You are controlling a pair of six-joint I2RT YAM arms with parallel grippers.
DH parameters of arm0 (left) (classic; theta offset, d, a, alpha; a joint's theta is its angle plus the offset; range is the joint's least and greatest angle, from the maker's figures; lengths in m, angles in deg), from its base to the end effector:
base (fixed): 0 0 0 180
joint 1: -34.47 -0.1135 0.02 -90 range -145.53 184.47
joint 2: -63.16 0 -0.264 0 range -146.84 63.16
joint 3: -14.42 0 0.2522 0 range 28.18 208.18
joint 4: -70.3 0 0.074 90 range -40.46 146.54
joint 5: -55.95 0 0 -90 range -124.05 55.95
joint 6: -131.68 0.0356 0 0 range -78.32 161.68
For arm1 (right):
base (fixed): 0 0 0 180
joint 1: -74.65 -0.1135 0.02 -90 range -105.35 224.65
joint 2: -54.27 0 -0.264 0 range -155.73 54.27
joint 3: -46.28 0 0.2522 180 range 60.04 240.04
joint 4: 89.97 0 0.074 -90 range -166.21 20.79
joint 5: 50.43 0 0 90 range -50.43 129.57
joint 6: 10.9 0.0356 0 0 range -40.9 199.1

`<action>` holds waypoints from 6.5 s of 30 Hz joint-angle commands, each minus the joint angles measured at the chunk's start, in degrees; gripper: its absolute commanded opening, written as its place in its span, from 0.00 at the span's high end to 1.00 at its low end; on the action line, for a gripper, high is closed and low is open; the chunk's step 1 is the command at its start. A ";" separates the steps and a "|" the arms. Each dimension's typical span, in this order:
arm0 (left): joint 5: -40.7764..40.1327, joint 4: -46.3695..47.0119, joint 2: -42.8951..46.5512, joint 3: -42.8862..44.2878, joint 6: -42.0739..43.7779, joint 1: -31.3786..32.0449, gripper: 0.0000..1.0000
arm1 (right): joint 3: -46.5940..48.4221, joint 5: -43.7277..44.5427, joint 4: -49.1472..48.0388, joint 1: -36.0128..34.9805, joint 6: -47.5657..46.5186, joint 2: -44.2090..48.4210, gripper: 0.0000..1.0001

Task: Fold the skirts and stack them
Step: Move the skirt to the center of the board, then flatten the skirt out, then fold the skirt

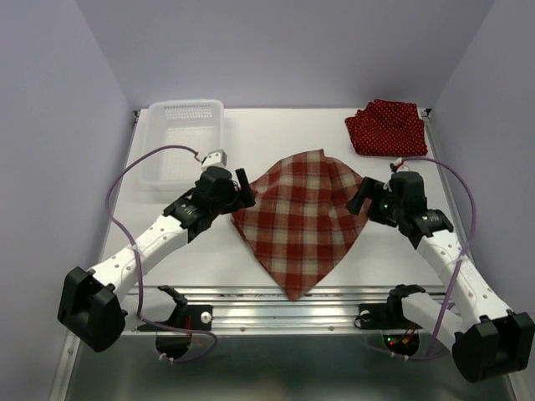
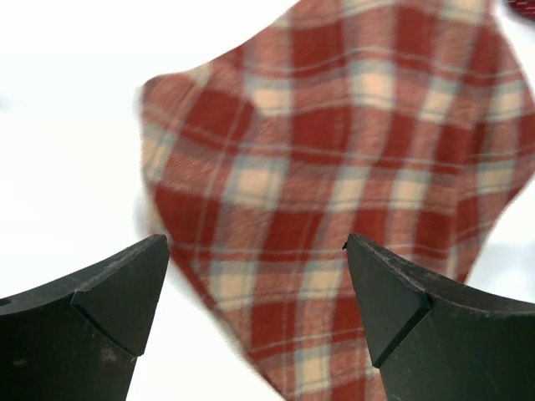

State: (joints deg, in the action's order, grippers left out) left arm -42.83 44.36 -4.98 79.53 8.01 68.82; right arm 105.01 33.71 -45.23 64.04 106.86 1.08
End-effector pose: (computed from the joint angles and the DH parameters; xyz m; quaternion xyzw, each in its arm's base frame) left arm 0.2252 -0.1473 0.2923 -0.0338 0.8592 -0.2285 0.4566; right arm 0.1936 0.0400 0.2801 0.1128 0.8953 0.1844 0.3894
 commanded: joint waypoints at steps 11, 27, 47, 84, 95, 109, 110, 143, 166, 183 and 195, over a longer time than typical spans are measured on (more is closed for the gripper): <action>-1.42 6.82 -4.71 -8.99 -7.72 -7.01 0.01 | 2.66 23.97 2.41 -51.24 4.58 -16.82 0.00; 0.07 14.55 -22.38 -4.16 -6.67 -10.79 0.05 | 17.52 28.37 0.40 -68.31 5.72 -45.07 0.02; 6.14 17.37 -31.27 -2.30 -5.00 -10.97 1.00 | 11.46 36.45 11.47 -64.54 10.73 -35.24 0.94; 0.84 -10.86 -52.79 104.11 2.74 -19.66 1.00 | 71.89 27.14 -4.00 -7.41 -45.06 -37.41 0.99; 13.26 10.16 -31.10 59.86 1.77 -18.62 1.00 | 59.76 19.14 -6.53 -0.81 -52.82 -31.31 0.99; 2.21 8.71 -11.42 2.81 -5.96 -11.23 1.00 | 16.74 -6.29 -4.26 -0.81 -27.79 -0.03 0.98; 1.49 8.23 -9.57 0.96 -6.32 -10.88 1.00 | 15.86 -9.48 -4.35 -0.81 -23.94 2.02 0.98; 15.17 5.25 -36.57 78.40 10.03 -19.58 1.00 | 77.56 13.97 -13.14 0.94 -49.20 -37.96 0.99; 7.39 -1.69 16.17 -9.07 -3.85 -5.43 0.01 | 11.20 -27.88 -13.48 0.94 -30.06 23.28 0.23; 5.43 7.78 -2.49 -1.70 -2.63 -5.43 0.01 | 10.58 -9.96 -13.75 0.94 -11.44 -7.25 0.00; 1.13 19.12 -25.01 10.86 -0.52 -10.87 0.01 | 7.41 -10.30 -16.66 0.94 -8.78 -15.98 0.00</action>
State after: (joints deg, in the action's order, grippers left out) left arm -40.60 56.75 -25.85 83.69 5.14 61.52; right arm 112.29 22.41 -57.90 64.94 97.09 -14.20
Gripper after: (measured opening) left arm 0.986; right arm 0.995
